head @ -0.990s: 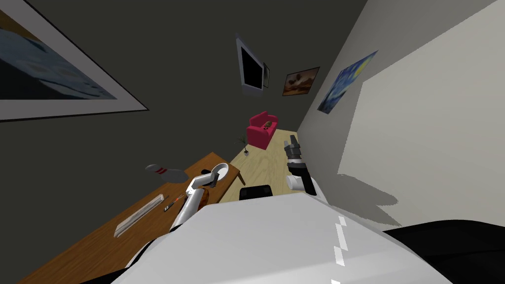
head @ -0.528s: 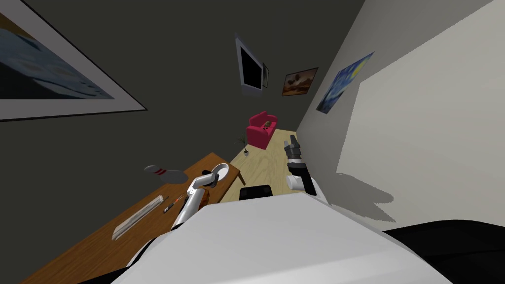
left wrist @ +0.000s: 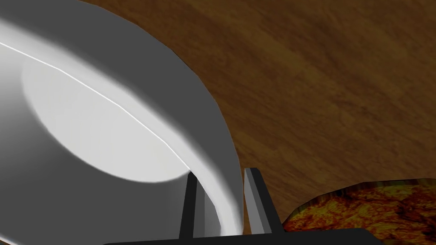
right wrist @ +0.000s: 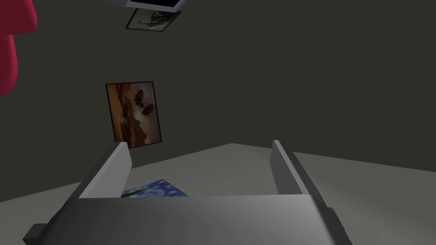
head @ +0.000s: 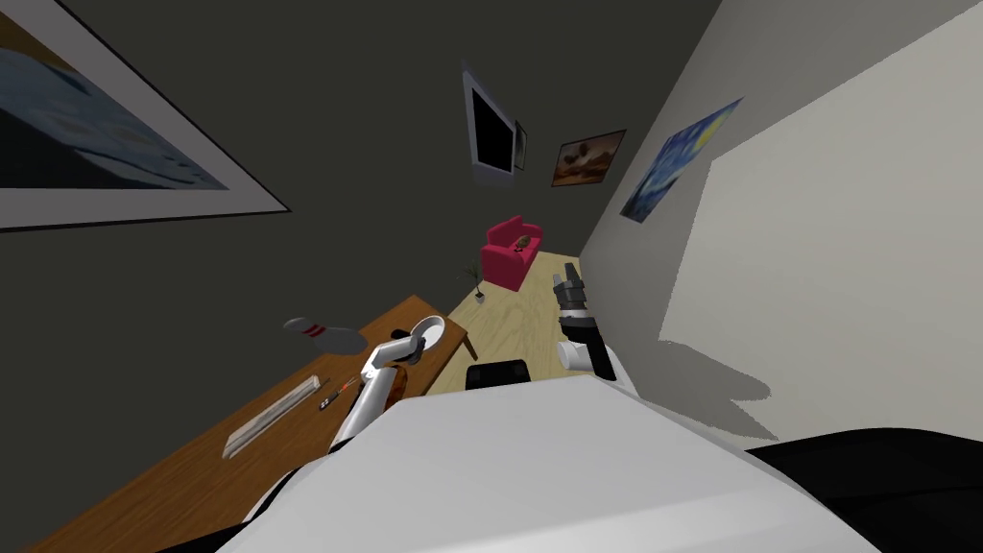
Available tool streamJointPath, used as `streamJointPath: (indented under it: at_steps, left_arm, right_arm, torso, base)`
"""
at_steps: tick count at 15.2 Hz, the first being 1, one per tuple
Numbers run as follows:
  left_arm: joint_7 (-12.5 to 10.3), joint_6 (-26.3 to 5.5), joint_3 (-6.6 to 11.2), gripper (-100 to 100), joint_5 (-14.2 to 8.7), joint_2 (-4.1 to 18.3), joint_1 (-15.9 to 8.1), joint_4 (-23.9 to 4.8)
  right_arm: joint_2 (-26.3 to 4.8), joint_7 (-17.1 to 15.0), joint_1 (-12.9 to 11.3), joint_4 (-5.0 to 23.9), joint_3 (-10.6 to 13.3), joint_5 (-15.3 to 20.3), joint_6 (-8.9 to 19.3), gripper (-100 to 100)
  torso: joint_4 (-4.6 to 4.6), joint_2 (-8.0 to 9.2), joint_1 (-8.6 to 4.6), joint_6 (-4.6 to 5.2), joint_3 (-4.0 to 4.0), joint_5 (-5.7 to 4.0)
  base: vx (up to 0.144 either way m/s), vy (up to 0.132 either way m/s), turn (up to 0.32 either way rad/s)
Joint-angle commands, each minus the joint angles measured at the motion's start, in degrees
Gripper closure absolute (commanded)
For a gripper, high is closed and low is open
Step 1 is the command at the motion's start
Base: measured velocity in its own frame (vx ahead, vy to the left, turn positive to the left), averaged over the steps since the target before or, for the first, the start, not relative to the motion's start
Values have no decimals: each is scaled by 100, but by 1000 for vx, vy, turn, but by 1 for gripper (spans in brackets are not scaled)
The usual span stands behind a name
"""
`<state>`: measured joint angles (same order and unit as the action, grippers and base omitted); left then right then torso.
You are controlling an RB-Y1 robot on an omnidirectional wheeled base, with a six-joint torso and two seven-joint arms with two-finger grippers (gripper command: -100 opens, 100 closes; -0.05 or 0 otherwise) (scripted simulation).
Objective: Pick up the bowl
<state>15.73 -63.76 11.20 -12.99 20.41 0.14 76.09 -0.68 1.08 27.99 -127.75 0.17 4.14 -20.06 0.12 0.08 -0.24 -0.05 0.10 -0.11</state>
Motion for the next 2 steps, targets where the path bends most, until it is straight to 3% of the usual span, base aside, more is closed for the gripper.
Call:
streamJointPath:
  at_steps: [1,2]
  left_arm:
    - [21,-127,10,100,-16,10,35,163]
    - [10,-54,4,100,-9,5,17,69]
  right_arm:
    - [0,0,0,0,0,0,0,0]
    - [0,0,0,0,0,0,0,0]
  torso:
    - [0,0,0,0,0,0]
    - [2,2,0,0,2,-2]
  base:
    - [2,-25,28]
    - [2,-14,13]
